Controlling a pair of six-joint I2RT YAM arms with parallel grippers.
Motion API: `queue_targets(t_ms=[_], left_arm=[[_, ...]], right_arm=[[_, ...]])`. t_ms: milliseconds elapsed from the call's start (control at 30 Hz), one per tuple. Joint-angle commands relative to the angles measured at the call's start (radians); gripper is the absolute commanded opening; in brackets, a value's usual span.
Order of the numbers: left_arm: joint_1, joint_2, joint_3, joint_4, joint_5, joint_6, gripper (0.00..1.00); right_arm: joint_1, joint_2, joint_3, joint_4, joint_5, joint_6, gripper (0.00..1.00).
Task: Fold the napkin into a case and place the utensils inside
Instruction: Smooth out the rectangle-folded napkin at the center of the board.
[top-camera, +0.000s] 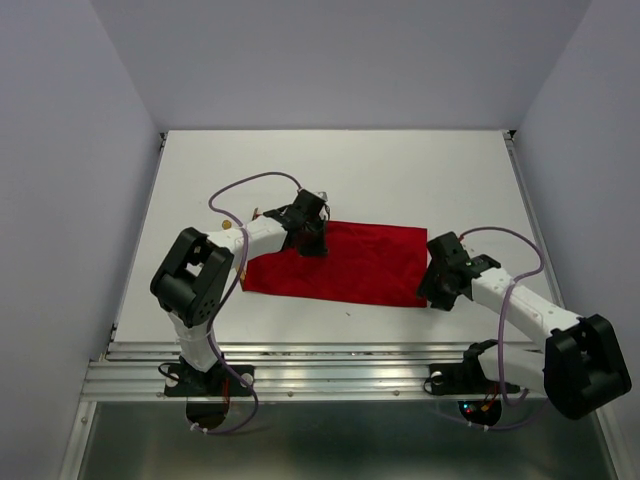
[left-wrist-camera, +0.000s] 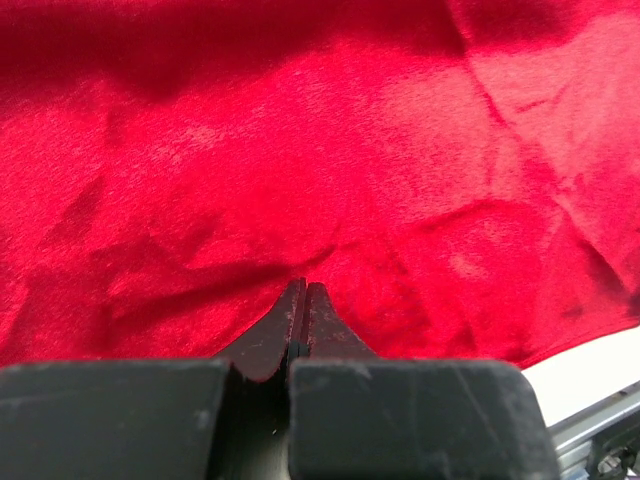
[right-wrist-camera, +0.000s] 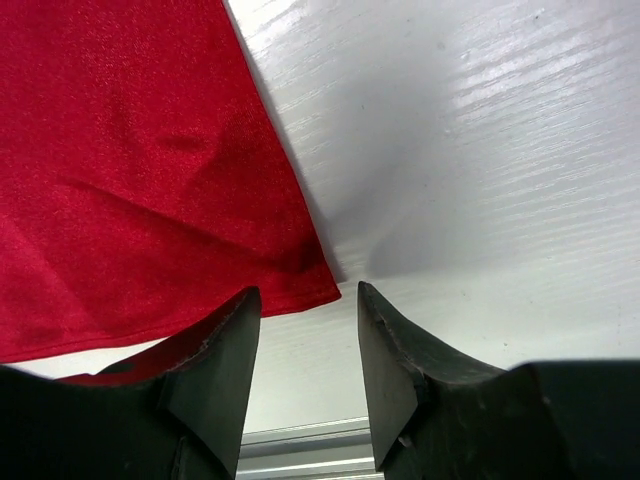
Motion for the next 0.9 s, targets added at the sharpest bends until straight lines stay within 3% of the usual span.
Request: queue_targets(t_ms=[0, 133, 233, 400, 433, 633, 867], left_arm=[[0.015, -0.036, 0.045, -0.051, -0.054, 0.025, 0.0], [0.049, -0.013, 0.12, -0.085, -0.068, 0.054, 0.0], [0.073, 0.031, 0.186, -0.108, -0.06, 0.063, 0.0], [0.087, 0.134, 0.278, -0.099, -0.016, 0.063, 0.0], [0.088, 0.162, 0.31, -0.099, 0.004, 0.055, 0.0], [0.088, 0.197, 0.362, -0.046, 0.104, 0.012, 0.0], [0.105, 0.261, 0.396, -0.045, 0.099, 0.023, 0.0]], right_arm=[[-0.004, -0.041, 0.066, -0.004, 0.047, -0.001, 0.49], [-0.004, -0.036, 0.15, 0.008, 0.059, -0.033, 0.45], [0.017, 0.036, 0.222, 0.094, 0.039, -0.048, 0.35], [0.076, 0.365, 0.385, 0.306, -0.077, -0.078, 0.09], [0.105, 0.425, 0.482, 0.315, -0.088, -0.093, 0.02], [0.134, 0.759, 0.739, 0.378, -0.188, -0.111, 0.01], [0.134, 0.893, 0.864, 0.383, -0.188, -0.107, 0.01]])
